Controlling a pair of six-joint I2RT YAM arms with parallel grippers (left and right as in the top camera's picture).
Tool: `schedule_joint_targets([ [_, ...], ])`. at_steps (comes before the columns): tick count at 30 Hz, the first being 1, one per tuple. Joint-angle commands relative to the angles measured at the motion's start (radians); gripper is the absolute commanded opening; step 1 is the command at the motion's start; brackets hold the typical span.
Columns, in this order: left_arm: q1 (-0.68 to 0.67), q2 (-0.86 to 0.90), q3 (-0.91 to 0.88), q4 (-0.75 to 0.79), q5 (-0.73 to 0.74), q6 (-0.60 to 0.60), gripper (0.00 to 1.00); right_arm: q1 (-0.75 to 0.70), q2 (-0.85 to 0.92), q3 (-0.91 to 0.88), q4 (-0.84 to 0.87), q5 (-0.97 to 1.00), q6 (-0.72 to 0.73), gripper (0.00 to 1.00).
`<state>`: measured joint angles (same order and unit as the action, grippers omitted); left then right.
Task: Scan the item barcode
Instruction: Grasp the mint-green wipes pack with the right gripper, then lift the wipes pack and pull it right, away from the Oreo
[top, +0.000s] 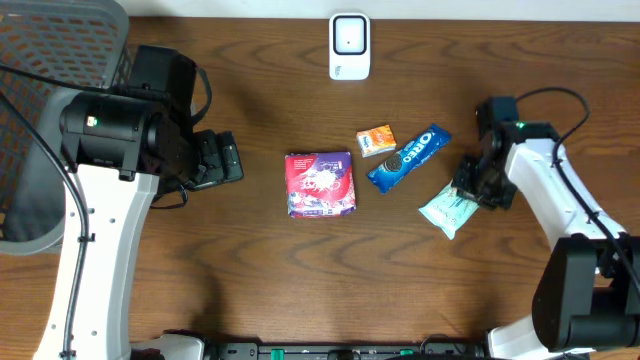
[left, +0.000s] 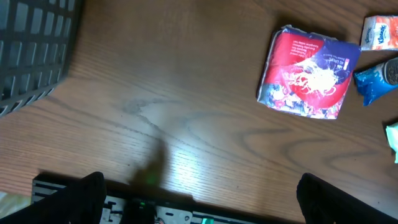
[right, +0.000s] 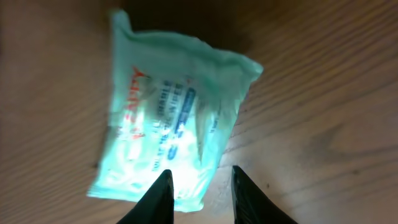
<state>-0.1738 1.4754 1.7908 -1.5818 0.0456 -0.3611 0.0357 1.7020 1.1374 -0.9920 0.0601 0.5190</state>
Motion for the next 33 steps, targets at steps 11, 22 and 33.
schedule_joint_targets([
  [11,0.002,0.008,0.0,-0.003,-0.013,0.013,0.98,0.002,0.002,-0.193,0.308,-0.096,-0.023,0.73],
  [22,0.002,0.008,0.0,-0.003,-0.013,0.013,0.98,-0.073,0.002,0.148,0.048,-0.146,-0.106,0.99],
  [33,0.002,0.008,0.0,-0.003,-0.013,0.013,0.98,-0.053,0.002,-0.109,0.171,-0.211,0.06,0.99],
])
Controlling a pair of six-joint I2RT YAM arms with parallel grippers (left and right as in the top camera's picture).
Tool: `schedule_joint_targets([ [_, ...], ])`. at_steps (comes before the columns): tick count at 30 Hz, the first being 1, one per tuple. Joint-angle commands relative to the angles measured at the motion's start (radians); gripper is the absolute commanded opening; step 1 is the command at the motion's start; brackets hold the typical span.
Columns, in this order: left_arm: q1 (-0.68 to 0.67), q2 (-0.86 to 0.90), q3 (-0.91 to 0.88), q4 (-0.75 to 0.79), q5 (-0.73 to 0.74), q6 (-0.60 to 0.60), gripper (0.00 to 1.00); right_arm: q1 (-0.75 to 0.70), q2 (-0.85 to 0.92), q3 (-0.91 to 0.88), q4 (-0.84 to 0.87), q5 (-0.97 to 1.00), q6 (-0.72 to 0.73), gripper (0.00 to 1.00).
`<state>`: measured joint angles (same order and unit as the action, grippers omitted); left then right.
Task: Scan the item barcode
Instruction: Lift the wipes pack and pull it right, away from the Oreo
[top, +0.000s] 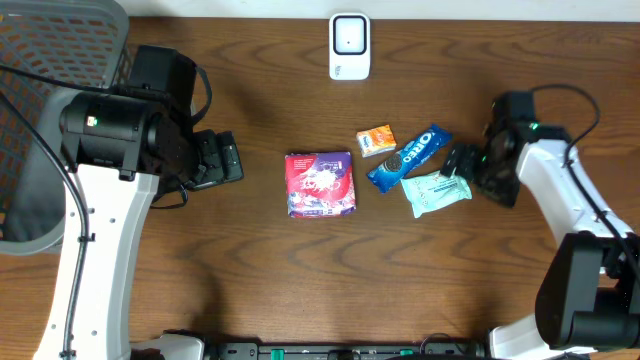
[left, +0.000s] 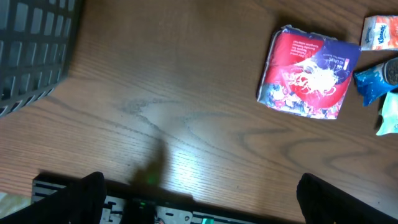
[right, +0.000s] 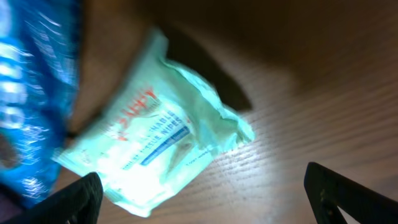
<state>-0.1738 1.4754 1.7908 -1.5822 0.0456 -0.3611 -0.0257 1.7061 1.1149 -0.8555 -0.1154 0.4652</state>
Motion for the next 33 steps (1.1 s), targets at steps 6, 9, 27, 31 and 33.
schedule_joint_targets([
  [6,0.002,0.008,0.0,-0.003,-0.013,0.013,0.98,0.009,-0.002,-0.248,0.289,-0.15,0.216,0.97],
  [9,0.002,0.008,0.0,-0.003,-0.013,0.013,0.98,0.009,-0.002,-0.306,0.413,-0.167,0.25,0.91],
  [27,0.002,0.008,0.0,-0.003,-0.013,0.013,0.98,0.009,-0.002,-0.494,0.727,-0.137,0.463,0.61],
  [31,0.002,0.008,0.0,-0.003,-0.013,0.013,0.98,0.009,-0.002,-0.495,0.732,-0.125,0.457,0.63],
  [33,0.002,0.008,0.0,-0.003,-0.013,0.013,0.98,0.009,-0.002,-0.496,0.732,-0.126,0.392,0.74],
])
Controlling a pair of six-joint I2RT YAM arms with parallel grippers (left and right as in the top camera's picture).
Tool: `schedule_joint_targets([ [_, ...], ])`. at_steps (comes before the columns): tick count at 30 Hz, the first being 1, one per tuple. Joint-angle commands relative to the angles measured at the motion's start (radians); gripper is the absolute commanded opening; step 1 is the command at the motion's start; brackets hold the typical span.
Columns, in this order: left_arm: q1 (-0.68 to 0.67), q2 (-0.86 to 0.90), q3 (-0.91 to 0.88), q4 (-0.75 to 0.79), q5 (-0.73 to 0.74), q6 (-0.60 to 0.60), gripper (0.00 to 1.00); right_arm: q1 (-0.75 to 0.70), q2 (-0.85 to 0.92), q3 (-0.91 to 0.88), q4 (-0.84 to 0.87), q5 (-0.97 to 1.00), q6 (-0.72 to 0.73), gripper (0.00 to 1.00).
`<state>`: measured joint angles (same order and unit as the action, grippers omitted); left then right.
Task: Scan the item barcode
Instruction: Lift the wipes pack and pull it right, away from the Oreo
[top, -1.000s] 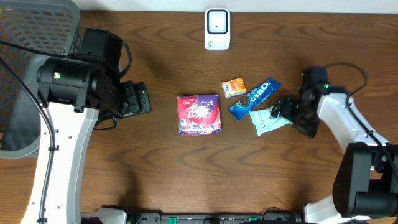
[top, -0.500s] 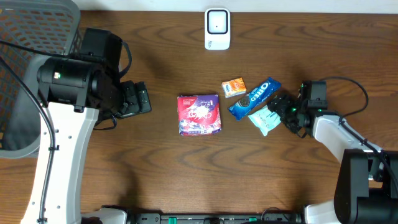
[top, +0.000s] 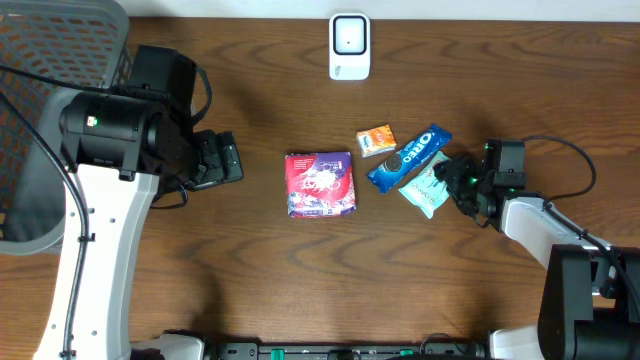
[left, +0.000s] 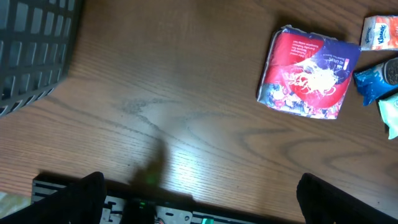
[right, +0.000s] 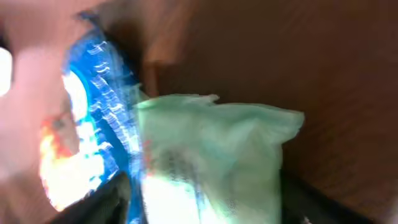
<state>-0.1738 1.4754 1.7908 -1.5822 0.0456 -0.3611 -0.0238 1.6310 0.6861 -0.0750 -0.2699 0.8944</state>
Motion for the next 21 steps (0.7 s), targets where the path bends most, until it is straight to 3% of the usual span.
schedule_joint_targets([
  [1,0.002,0.008,0.0,-0.003,-0.013,0.013,0.98,0.007,0.073,-0.067,-0.048,0.029,-0.061,0.71],
  [3,0.002,0.008,0.0,-0.003,-0.013,0.013,0.98,0.007,0.073,-0.067,-0.053,0.028,-0.09,0.56],
  [8,0.002,0.008,0.0,-0.003,-0.013,0.013,0.98,0.007,0.073,-0.067,-0.066,0.019,-0.175,0.38],
  [11,0.002,0.008,0.0,-0.003,-0.013,0.013,0.98,0.005,0.072,-0.066,-0.065,0.0,-0.2,0.01],
  [16,0.002,0.008,0.0,-0.003,-0.013,0.013,0.98,-0.016,0.053,-0.032,-0.124,0.002,-0.26,0.01],
  [21,0.002,0.008,0.0,-0.003,-0.013,0.013,0.98,-0.031,-0.034,0.093,-0.359,0.153,-0.316,0.01],
])
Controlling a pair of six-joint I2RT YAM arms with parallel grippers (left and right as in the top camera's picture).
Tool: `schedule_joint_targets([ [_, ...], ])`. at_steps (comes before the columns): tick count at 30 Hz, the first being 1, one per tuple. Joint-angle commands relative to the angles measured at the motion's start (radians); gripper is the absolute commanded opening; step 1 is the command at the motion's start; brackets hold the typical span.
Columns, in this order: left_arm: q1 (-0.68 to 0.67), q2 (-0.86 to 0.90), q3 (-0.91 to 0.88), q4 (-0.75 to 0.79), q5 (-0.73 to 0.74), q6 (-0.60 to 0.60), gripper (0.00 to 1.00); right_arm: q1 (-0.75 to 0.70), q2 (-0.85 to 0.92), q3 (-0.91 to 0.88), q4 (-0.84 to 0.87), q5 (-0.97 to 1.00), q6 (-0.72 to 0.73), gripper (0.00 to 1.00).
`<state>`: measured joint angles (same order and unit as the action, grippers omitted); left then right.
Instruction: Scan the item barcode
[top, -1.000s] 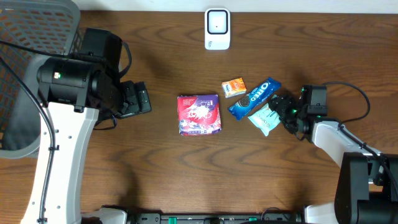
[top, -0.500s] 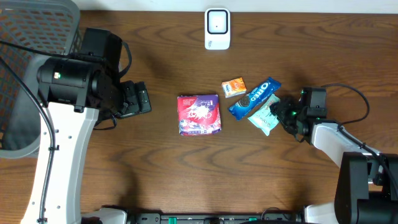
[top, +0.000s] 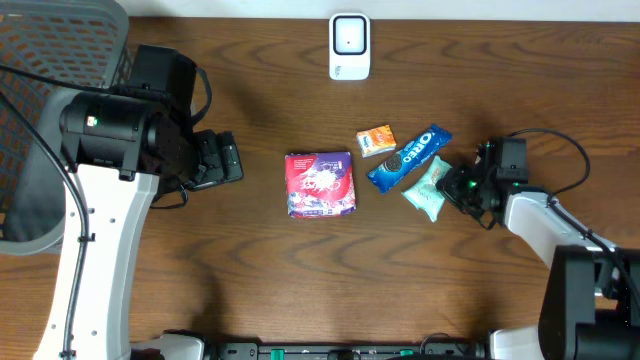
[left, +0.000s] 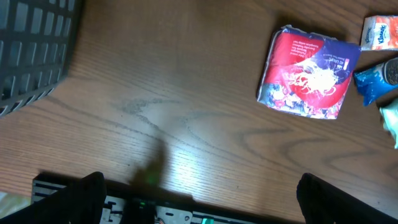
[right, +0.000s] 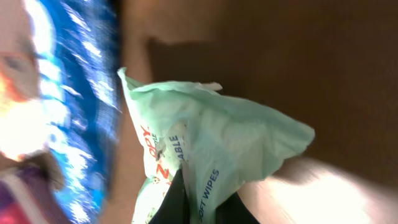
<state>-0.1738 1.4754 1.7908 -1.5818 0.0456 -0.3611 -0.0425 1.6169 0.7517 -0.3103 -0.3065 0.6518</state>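
Observation:
A pale green pack of soft wipes lies beside the blue Oreo pack at the right of the table. My right gripper is shut on the wipes pack's right side. In the right wrist view the two dark fingertips pinch a fold of the wipes pack, with the right gripper at the bottom edge. The white scanner stands at the far middle. My left gripper hangs open over bare wood at the left, holding nothing.
A red and purple packet lies mid-table and a small orange tissue pack sits by the Oreo pack. A dark mesh basket fills the far left corner. The left wrist view shows the red packet.
The right gripper's fingers stood apart near the wipes pack; now they are shut on a fold of it. The pack has shifted slightly. The left arm has not moved.
At first the right gripper stood nearly shut on the wipes pack lying farther right and nearer. Then the pack lay next to the Oreo pack with the gripper open. Then the gripper was low beside it, and now it grips the pack's edge.

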Motion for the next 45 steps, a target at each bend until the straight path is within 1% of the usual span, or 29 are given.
schedule_joint_targets([
  [1,0.002,0.008,0.0,-0.003,-0.013,0.013,0.98,-0.01,-0.043,0.066,-0.189,0.25,-0.074,0.01],
  [5,0.002,0.008,0.0,-0.003,-0.013,0.013,0.98,0.005,-0.108,0.198,-0.385,0.47,-0.073,0.01],
  [9,0.002,0.008,0.0,-0.003,-0.013,0.013,0.98,0.027,-0.126,0.277,-0.507,0.691,-0.047,0.01],
  [14,0.002,0.008,0.0,-0.003,-0.013,0.013,0.98,0.05,-0.099,0.272,-0.526,0.963,-0.001,0.01],
  [21,0.002,0.008,0.0,-0.003,-0.013,0.013,0.98,0.051,0.051,0.272,-0.507,1.147,0.006,0.01],
  [24,0.002,0.008,0.0,-0.003,-0.013,0.013,0.98,0.051,0.126,0.272,-0.484,1.149,0.005,0.02],
  [26,0.002,0.008,0.0,-0.003,-0.013,0.013,0.98,0.053,0.166,0.272,-0.479,1.139,0.005,0.06],
  [30,0.002,0.008,0.0,-0.003,-0.013,0.013,0.98,0.069,0.223,0.274,-0.47,1.065,0.002,0.21],
  [34,0.002,0.008,0.0,-0.003,-0.013,0.013,0.98,0.084,0.222,0.314,-0.467,0.921,-0.017,0.22],
  [37,0.002,0.008,0.0,-0.003,-0.013,0.013,0.98,0.093,0.222,0.386,-0.483,0.85,-0.08,0.23],
  [39,0.002,0.008,0.0,-0.003,-0.013,0.013,0.98,0.097,0.222,0.446,-0.513,0.823,-0.111,0.25],
  [44,0.002,0.008,0.0,-0.003,-0.013,0.013,0.98,0.097,0.222,0.594,-0.615,0.763,-0.146,0.24],
  [45,0.002,0.008,0.0,-0.003,-0.013,0.013,0.98,0.097,0.222,0.612,-0.624,0.74,-0.162,0.26],
])
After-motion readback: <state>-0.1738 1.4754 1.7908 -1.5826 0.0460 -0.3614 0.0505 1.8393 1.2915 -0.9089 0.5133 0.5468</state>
